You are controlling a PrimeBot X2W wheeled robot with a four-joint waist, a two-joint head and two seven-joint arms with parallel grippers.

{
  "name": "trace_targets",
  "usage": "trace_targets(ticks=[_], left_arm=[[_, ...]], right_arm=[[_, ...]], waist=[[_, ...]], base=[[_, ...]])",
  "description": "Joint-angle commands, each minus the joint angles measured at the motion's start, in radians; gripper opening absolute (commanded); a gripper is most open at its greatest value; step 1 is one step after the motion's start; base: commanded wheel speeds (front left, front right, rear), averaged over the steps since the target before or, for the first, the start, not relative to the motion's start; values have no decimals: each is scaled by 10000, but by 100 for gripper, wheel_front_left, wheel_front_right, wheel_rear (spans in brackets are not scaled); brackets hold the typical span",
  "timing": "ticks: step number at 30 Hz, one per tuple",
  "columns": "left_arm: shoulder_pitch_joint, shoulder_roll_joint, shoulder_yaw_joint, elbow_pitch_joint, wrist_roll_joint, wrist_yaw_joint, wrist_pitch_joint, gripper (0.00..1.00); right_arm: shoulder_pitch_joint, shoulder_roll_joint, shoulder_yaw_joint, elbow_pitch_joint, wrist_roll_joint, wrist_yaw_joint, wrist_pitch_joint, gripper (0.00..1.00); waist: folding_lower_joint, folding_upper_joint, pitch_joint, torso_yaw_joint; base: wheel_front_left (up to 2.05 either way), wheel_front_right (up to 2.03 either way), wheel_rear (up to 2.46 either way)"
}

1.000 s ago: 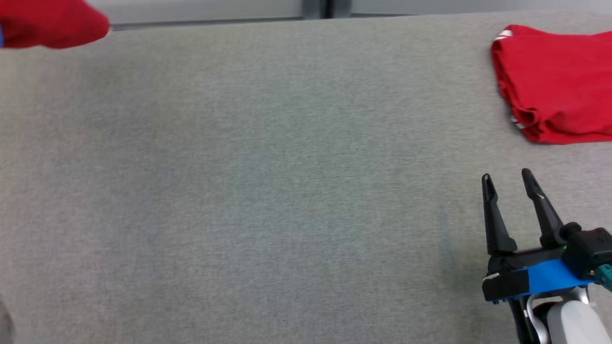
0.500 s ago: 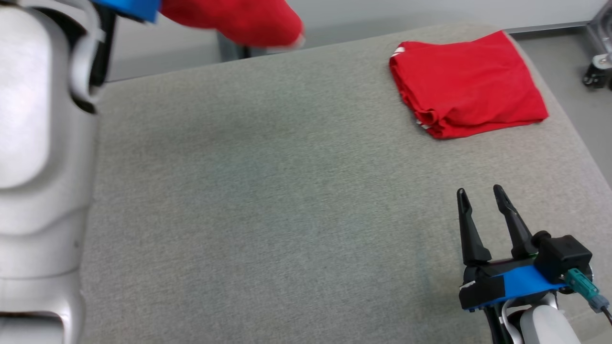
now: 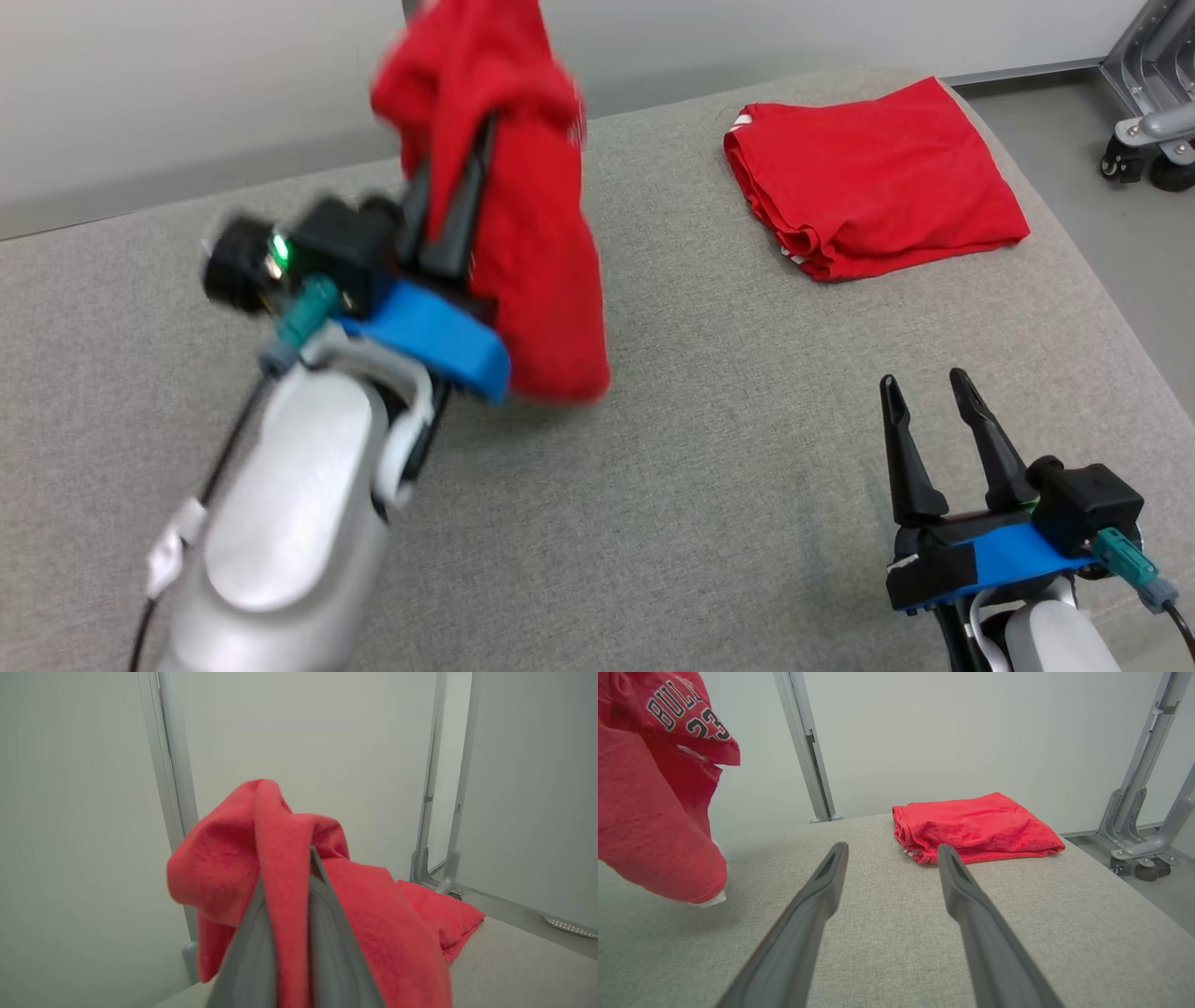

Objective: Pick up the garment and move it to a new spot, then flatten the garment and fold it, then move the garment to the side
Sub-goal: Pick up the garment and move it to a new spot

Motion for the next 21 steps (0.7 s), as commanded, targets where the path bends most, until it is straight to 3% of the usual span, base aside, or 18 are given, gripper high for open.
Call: trace_targets(ticks=[1,11,12,13,14,21], left_arm=[[375,22,-48,74,-11,71,-75,0],[2743,-295,-852,1701,-240,48,-716,0],[2837,-351,-909,1853,-250,41,-791,12],[2899,-414,-985,1991,-228,48,-862,44],[2925,-459,-1055,2109,-197,79,-948,100],[2648,-692,-986,2054,-207,283,-1643,100]], right_arm=[[53,12,38,-19,99,2,-52,100],[224,8,152,122,93,2,-54,100],[234,7,153,138,73,2,-54,100],[226,8,148,146,51,2,-54,100],[222,10,153,162,37,2,-52,100],[440,8,132,226,-62,2,-51,100]], waist=[[0,1,-7,9],[0,1,-153,145],[0,1,-176,187],[0,1,-194,235],[0,1,-218,276],[0,1,-501,692]], base=[[0,0,0],[0,0,0],[0,0,0],[0,0,0],[0,0,0],[0,0,0]])
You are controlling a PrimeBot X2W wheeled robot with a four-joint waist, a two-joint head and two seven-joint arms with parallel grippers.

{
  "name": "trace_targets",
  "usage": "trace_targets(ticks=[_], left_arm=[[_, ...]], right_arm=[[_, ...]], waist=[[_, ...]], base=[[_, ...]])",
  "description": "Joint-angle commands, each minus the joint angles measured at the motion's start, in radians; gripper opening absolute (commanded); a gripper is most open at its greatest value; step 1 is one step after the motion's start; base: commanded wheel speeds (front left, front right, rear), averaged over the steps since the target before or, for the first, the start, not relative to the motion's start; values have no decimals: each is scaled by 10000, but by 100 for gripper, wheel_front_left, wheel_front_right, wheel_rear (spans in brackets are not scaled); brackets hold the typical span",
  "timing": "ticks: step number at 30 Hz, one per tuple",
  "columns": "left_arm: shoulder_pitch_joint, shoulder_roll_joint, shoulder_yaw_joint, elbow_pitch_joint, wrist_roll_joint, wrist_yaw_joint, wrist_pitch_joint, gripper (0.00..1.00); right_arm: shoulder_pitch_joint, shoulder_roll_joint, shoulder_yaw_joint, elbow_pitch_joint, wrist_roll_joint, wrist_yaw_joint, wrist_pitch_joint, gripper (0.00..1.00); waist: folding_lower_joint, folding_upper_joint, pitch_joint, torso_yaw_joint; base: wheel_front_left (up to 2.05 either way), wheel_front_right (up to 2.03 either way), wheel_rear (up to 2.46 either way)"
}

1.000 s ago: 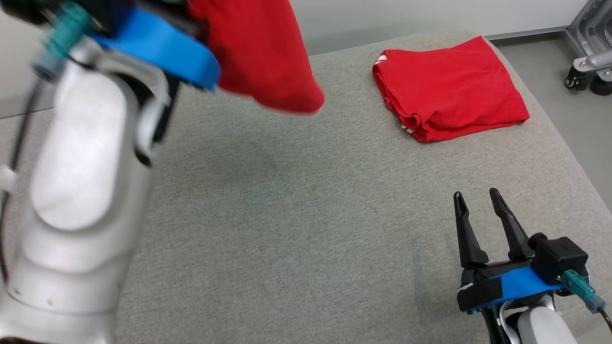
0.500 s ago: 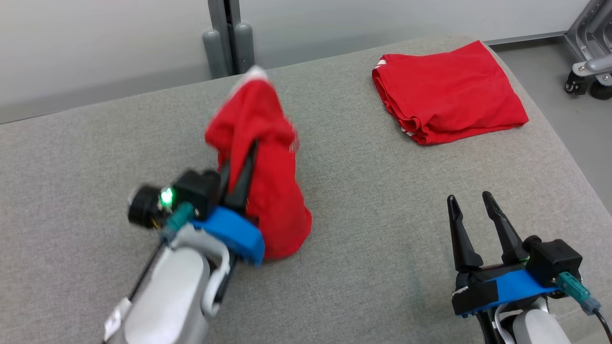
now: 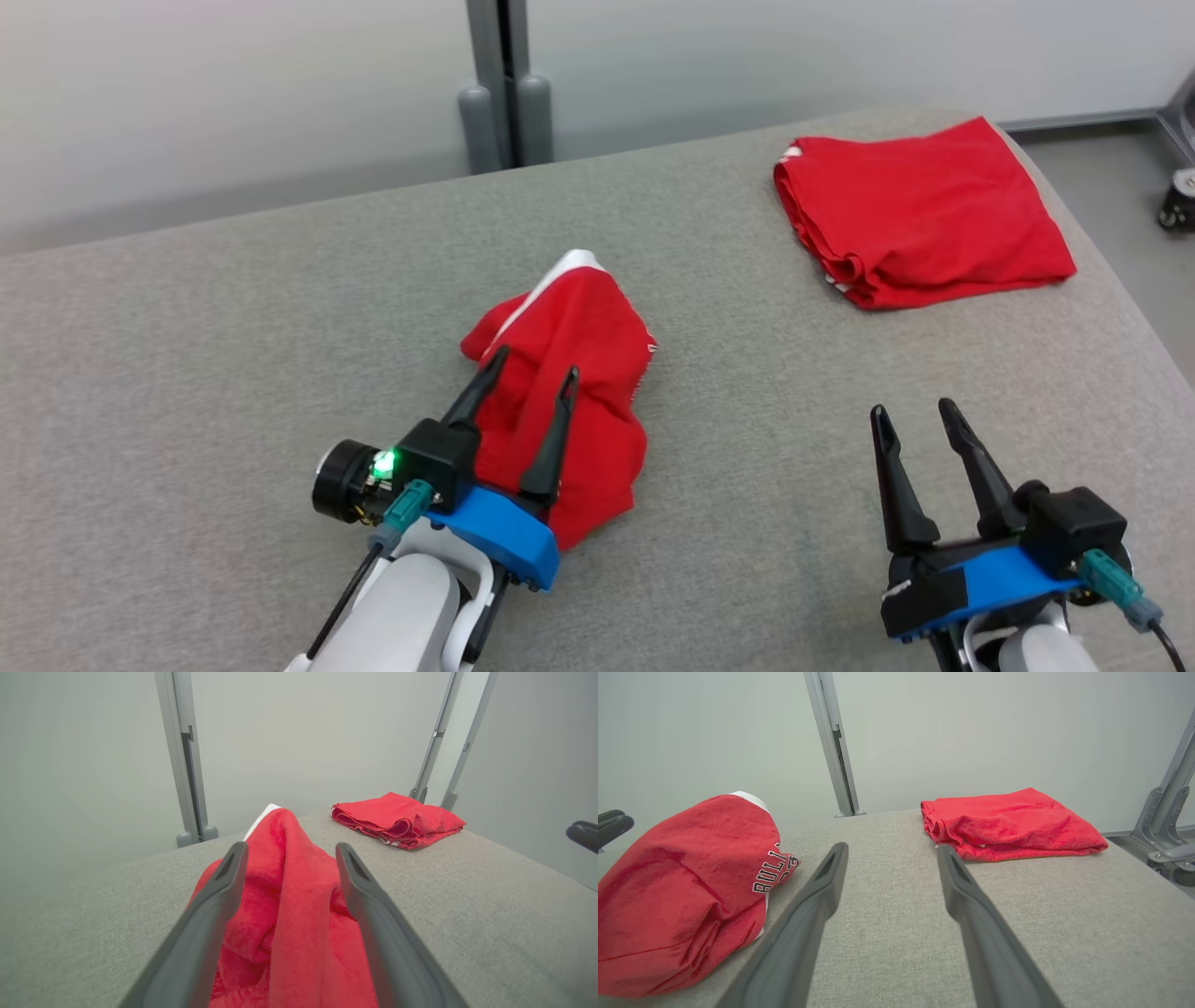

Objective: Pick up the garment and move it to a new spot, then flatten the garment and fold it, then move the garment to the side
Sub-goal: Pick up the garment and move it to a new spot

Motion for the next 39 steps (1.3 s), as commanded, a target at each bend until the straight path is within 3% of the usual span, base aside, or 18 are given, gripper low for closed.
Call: trace_targets(ticks=[1,14,21,30,39], left_arm=[[-113,8,122,-94,27,93,-121,100],[1269,941,2265,-2066,479,1100,-229,100],[2408,1140,3390,-2736,677,1444,-233,100],[3747,1108,4129,-3014,814,1524,-232,100],[4436,775,4461,-2855,692,1281,-233,100]], right_arm=[[193,-2,-4,4,-18,2,-45,100],[537,-8,-189,16,-127,2,-40,100],[637,-7,-303,48,-183,2,-41,100],[801,-9,-458,136,-229,2,-42,100],[1081,-7,-603,448,-302,2,-19,100]], waist=[[0,1,-72,100],[0,1,-589,1225],[0,1,-742,1751],[0,1,-863,2026],[0,1,-1009,2204]], base=[[0,0,0],[0,0,0],[0,0,0],[0,0,0],[0,0,0]])
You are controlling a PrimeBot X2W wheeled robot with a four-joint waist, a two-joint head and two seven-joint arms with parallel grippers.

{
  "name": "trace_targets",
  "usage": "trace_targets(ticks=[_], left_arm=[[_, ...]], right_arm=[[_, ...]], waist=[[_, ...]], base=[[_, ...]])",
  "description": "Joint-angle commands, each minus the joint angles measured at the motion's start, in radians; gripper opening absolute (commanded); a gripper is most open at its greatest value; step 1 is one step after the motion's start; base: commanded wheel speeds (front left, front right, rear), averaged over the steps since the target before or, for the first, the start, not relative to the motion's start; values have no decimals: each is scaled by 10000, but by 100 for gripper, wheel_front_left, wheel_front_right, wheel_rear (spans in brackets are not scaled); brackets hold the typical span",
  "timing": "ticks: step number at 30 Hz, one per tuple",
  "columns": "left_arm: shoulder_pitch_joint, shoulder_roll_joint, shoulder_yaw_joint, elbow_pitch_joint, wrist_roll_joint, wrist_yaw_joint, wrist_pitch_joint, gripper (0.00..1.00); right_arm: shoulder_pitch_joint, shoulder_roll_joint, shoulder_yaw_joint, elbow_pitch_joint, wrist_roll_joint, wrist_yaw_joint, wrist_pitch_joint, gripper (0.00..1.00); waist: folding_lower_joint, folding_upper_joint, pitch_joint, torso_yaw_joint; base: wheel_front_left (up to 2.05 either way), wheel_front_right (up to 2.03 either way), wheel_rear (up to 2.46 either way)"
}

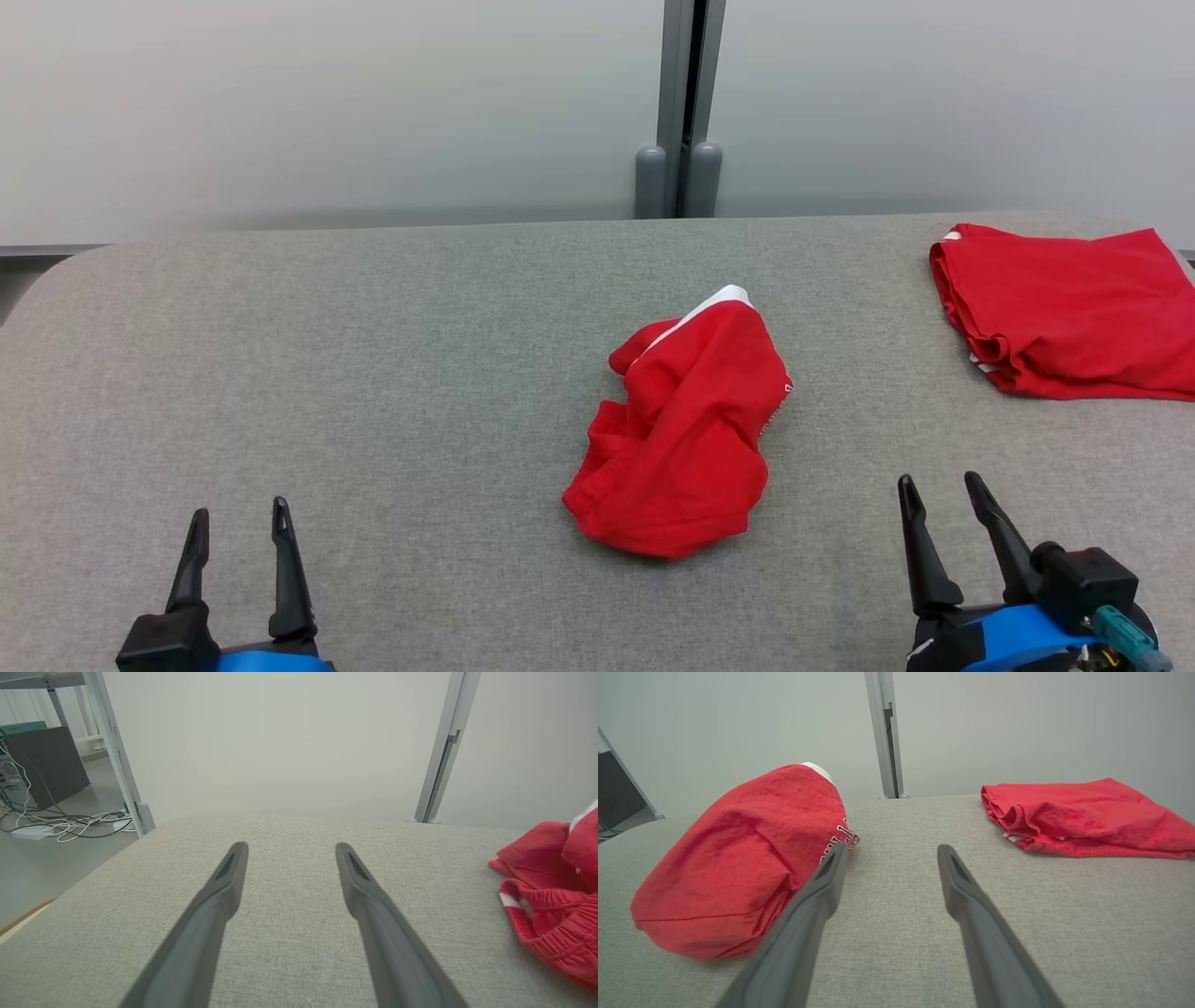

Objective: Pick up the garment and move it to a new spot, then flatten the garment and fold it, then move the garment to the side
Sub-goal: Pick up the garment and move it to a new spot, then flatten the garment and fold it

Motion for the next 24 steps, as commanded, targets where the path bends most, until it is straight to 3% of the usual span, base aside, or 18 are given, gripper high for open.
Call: trace_targets(ticks=[1,24], left_arm=[[74,-20,22,32,31,-60,-45,100],[166,-304,443,238,306,-403,-46,100]], right_arm=[[142,-16,-30,51,-63,2,-10,100],[277,-16,23,115,-114,2,139,100]], waist=[[0,0,-39,11],[0,0,-337,-96]], base=[[0,0,0],[0,0,0]])
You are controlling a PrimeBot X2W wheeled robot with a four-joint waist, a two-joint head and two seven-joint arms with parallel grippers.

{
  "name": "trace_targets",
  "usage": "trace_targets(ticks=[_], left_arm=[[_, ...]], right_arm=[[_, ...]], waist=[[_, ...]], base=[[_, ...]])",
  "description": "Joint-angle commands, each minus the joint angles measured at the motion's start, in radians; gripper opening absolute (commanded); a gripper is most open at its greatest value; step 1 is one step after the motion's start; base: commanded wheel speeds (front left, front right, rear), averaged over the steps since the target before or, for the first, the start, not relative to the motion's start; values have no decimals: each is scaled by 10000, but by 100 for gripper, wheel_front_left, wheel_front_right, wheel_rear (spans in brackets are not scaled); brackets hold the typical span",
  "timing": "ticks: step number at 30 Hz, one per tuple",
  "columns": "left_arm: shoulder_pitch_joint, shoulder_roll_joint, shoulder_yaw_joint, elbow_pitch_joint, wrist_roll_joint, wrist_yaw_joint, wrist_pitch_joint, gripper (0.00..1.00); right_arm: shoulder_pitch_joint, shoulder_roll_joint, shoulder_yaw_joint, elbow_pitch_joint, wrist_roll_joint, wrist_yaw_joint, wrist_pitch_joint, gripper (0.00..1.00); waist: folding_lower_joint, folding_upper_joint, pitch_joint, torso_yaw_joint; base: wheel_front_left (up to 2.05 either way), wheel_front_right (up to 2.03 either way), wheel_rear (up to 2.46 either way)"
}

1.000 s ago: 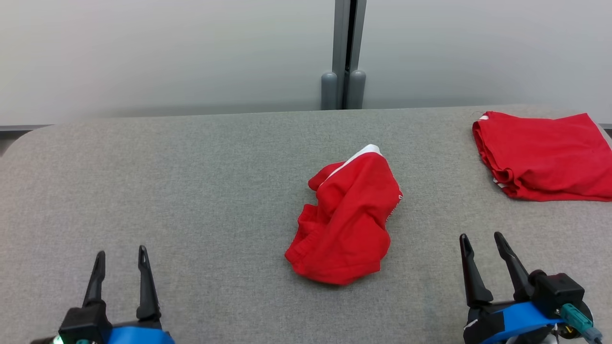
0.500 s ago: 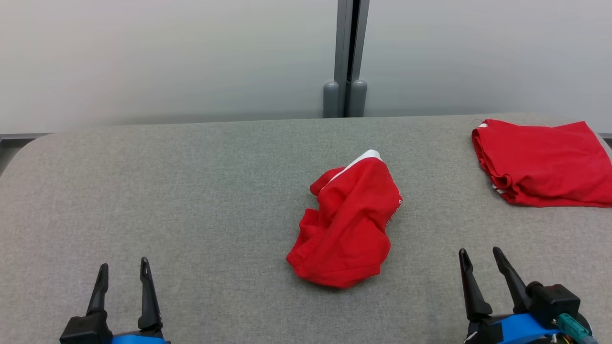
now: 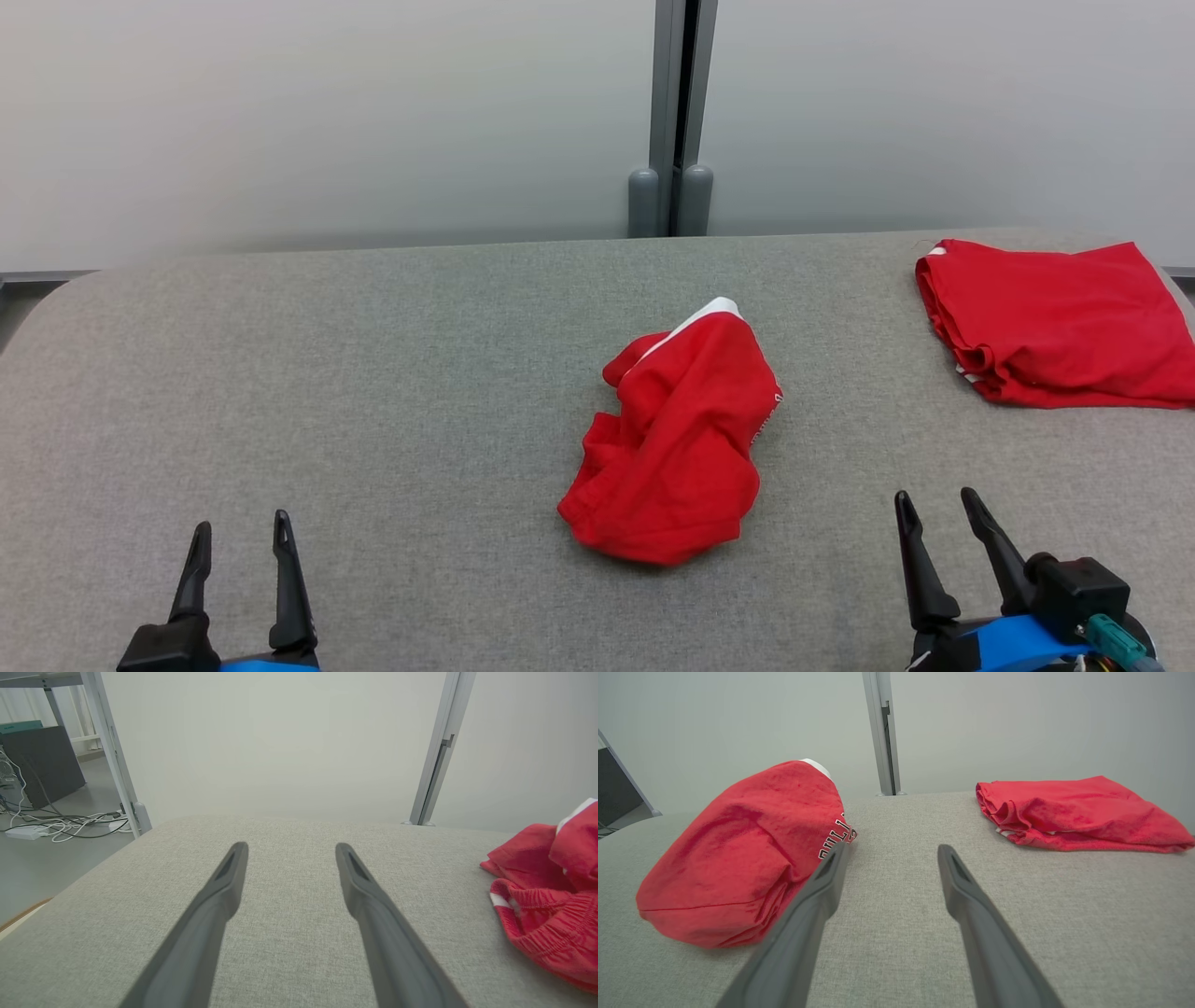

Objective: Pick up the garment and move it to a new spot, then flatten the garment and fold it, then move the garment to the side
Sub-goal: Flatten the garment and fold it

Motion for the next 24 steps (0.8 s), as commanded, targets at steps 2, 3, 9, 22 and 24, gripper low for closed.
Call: trace_targets(ticks=[2,3,9,22,24], left_arm=[[67,-4,86,18,44,-17,-46,100],[75,-19,100,20,55,-34,-46,100],[157,-103,160,-13,126,-48,-46,100],[-224,-202,222,-12,235,-190,-46,100],[-271,-216,215,-19,268,-214,-46,100]], right_arm=[[114,-18,-13,18,-66,2,20,100],[117,-18,-15,27,-71,2,27,100],[46,-18,46,24,-67,2,63,100],[-2509,-390,1163,555,-330,2,488,100],[-3208,-493,1367,920,-274,2,691,100]], waist=[[0,-2,-31,-3],[0,-2,-44,-4],[0,-2,-123,-27],[0,-2,109,76],[0,-2,231,119]], base=[[0,0,0],[0,0,0],[0,0,0],[0,0,0],[0,0,0]])
